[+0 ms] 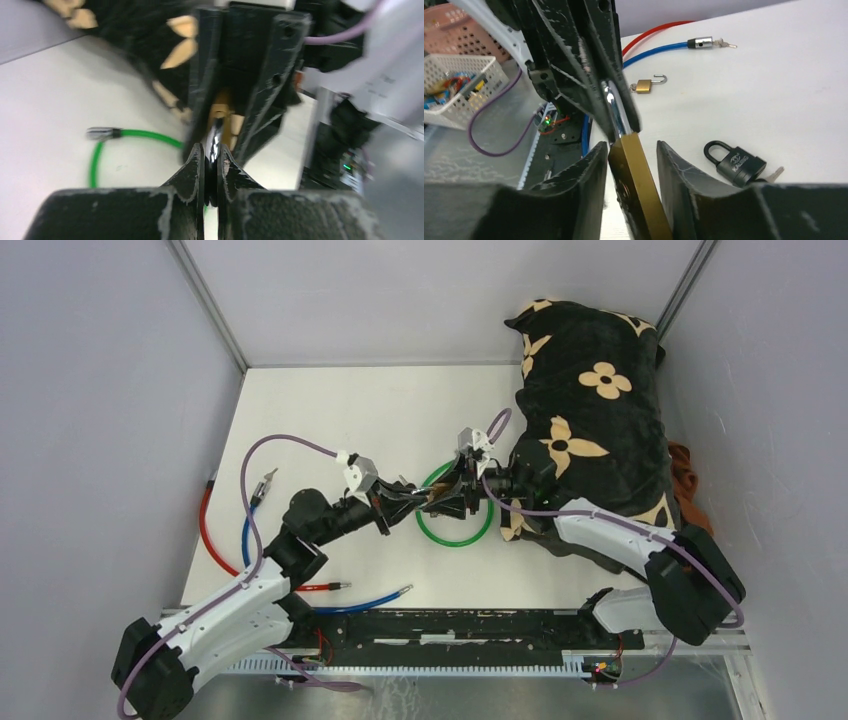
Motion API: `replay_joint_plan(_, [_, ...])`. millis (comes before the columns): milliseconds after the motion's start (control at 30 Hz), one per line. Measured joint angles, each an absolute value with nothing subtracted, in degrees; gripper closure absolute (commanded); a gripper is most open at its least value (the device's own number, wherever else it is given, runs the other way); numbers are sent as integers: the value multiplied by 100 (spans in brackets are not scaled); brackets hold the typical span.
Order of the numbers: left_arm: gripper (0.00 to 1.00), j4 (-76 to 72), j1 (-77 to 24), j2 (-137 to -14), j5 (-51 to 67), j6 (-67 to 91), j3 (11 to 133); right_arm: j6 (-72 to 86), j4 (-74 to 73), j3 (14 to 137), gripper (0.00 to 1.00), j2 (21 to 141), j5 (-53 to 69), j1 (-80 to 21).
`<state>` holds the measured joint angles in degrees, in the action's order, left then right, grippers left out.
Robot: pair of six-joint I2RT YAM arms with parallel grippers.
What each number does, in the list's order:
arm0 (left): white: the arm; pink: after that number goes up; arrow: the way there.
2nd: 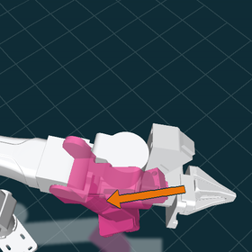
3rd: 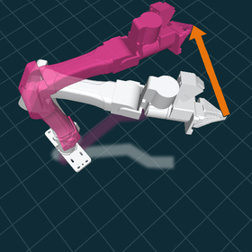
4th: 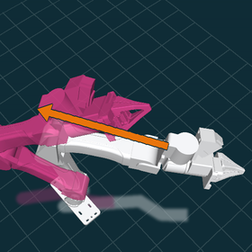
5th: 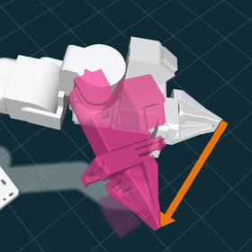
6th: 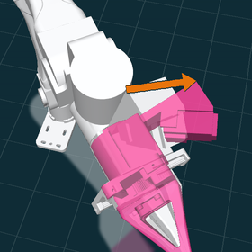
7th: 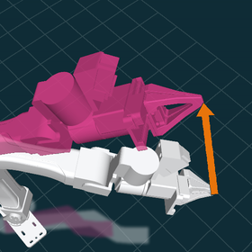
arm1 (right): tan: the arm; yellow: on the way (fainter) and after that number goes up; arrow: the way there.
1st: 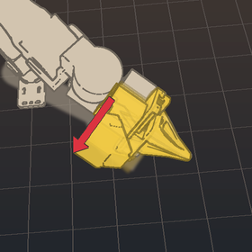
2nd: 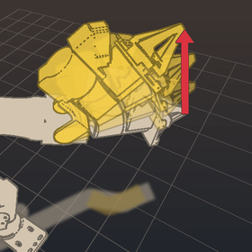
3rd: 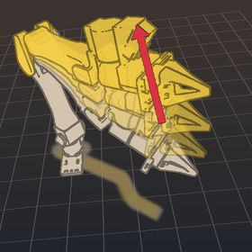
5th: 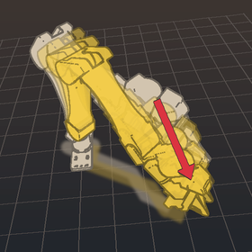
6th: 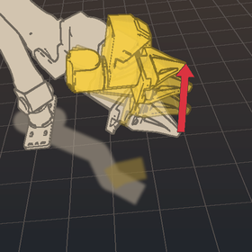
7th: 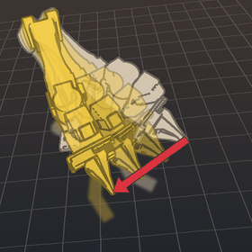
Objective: Lock with the key
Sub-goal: Lock the lock.
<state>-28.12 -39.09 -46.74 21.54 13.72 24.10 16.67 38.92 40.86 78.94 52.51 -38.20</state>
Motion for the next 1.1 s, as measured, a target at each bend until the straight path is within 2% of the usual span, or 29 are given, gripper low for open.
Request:
replay_joint_plan(167, [98,-2322,-3806,-4469,3142,1365,2593,438,2606,4042,37,7244,5363,-3854])
replay_joint_plan(300, [98,-1826,-3625,-4338,3468,1293,2593,-829,1050,4152,37,6652,5448,-3719])
replay_joint_plan(433, [98,-1586,-3570,-4300,3634,1271,2591,-1826,-121,4270,46,6311,5395,-3553])
replay_joint_plan(500, [98,-1549,-3570,-4294,3704,1271,2591,-2126,-502,4270,54,6257,5378,-3461])
replay_joint_plan(600, [98,-1544,-3570,-4292,3800,1271,2591,-2272,-735,4270,58,6329,5389,-3404])
replay_joint_plan(833, [98,-1531,-3570,-4292,3820,1271,2591,-2187,-762,4313,62,6731,5594,-3400])
replay_joint_plan(933, [98,-1529,-3570,-4289,3822,1271,2591,-1997,-539,4311,69,6746,5712,-3400])
replay_joint_plan(1033, [98,-1538,-3568,-4289,3830,1271,2591,-1678,-130,4235,88,6746,5852,-3400])
replay_joint_plan(1100, [98,-1553,-3546,-4283,3813,1271,2591,-1511,30,4178,89,6757,5905,-3398])
